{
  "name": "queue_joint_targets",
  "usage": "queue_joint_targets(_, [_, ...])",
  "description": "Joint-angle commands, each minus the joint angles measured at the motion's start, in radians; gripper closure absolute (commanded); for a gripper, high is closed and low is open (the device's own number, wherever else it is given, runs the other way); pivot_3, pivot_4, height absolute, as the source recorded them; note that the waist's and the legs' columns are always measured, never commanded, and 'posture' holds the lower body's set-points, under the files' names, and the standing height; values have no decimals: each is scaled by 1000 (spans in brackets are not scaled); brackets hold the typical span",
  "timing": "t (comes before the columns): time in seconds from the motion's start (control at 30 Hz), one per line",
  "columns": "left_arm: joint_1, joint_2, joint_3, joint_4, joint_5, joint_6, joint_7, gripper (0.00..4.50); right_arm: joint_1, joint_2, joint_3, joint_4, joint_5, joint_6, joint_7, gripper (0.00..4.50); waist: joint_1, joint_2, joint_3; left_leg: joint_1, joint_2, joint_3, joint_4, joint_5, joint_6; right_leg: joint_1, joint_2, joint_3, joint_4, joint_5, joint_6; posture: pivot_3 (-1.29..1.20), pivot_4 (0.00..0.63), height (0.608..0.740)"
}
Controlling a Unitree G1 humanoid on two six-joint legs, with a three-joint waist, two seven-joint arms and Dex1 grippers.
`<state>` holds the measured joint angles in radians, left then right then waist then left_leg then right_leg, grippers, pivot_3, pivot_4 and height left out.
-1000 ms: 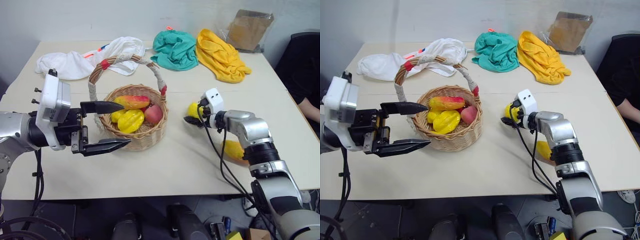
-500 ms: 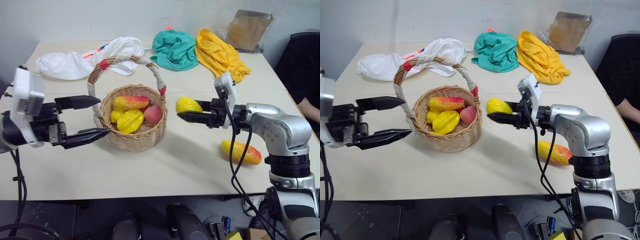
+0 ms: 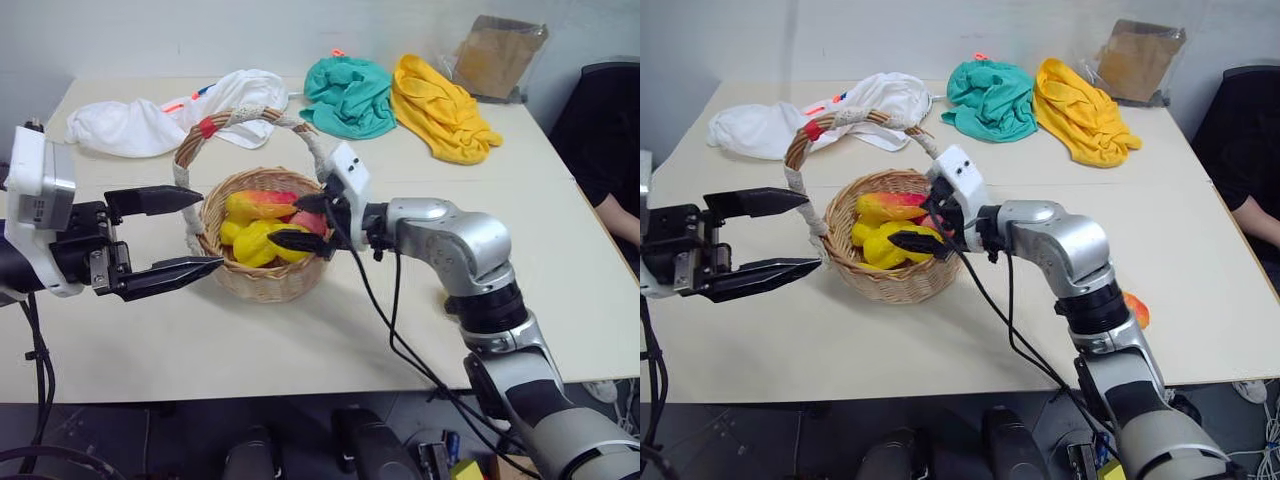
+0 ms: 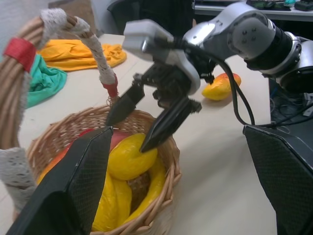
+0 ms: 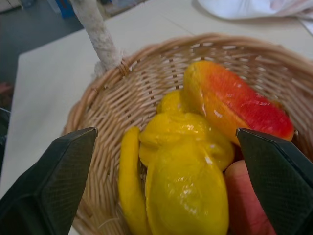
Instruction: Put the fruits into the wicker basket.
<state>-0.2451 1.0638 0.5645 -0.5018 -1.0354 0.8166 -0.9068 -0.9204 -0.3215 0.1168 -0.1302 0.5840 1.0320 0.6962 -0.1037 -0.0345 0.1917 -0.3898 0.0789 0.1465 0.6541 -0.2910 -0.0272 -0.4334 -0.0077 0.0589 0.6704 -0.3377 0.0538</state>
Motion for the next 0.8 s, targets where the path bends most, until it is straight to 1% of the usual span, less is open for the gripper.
queue_joint_targets(0.03, [-39,-11,-38,-10,-9,-30,0,0,34,-131,-154,-171,165,92,92,13,6,0,0,0,0,0,0,0,0,0,0,0,-1,0,0,0,150,740])
queue_joint_targets(0.1, [-71,-25,-95,-15,-7,-39,-10,0,101,-296,-246,-219,196,90,177,13,16,0,0,0,0,0,-1,0,0,0,0,0,-3,0,0,0,150,740])
queue_joint_targets(0.13, [-88,-34,-127,-19,-3,-43,-15,0,157,-401,-275,-228,181,66,235,13,21,0,0,0,0,0,-1,0,0,1,0,0,-4,0,0,0,150,740])
queue_joint_targets(0.23, [-127,-50,-198,-20,15,-59,-36,0,364,-675,-307,-212,73,-78,392,13,41,0,0,1,-2,-1,-1,-1,3,5,0,-1,-9,0,1,0,150,740])
queue_joint_targets(0.3, [-158,-59,-230,-11,15,-63,-44,0,507,-800,-314,-165,-16,-207,464,13,42,0,0,2,-4,0,-1,-2,4,6,-1,0,-10,0,3,0,150,740])
queue_joint_targets(0.33, [-173,-63,-243,-6,14,-64,-49,0,560,-835,-318,-138,-50,-259,482,13,36,0,0,2,-4,1,-1,-2,4,6,-1,1,-10,0,4,0,150,740])
queue_joint_targets(0.43, [-220,-72,-287,9,24,-67,-73,0,664,-872,-318,-36,-147,-395,479,13,17,0,0,3,-3,1,2,-1,4,7,0,2,-7,1,5,0,150,740])
queue_joint_targets(0.5, [-247,-74,-313,17,33,-70,-93,0,729,-891,-307,13,-203,-492,508,13,17,0,0,4,-3,2,3,0,3,7,1,3,-3,1,5,0,150,740])
queue_joint_targets(0.57, [-274,-77,-335,31,42,-75,-110,0,765,-890,-299,41,-222,-535,528,13,18,0,0,4,-2,1,6,0,3,7,1,3,0,1,5,0,150,740])
queue_joint_targets(0.67, [-309,-88,-362,55,61,-84,-122,0,769,-861,-275,78,-239,-549,519,13,17,0,0,5,-3,1,10,2,4,7,1,4,5,1,5,0,150,740])
queue_joint_targets(0.73, [-336,-112,-387,70,80,-94,-118,0,733,-808,-227,159,-290,-580,466,13,18,0,0,6,-3,1,11,3,4,8,1,3,6,2,6,0,150,740])
queue_joint_targets(0.8, [-349,-127,-399,76,93,-98,-118,0,697,-771,-199,217,-327,-600,429,13,19,-2,1,13,-3,0,11,3,4,16,1,3,4,3,6,0,150,740])
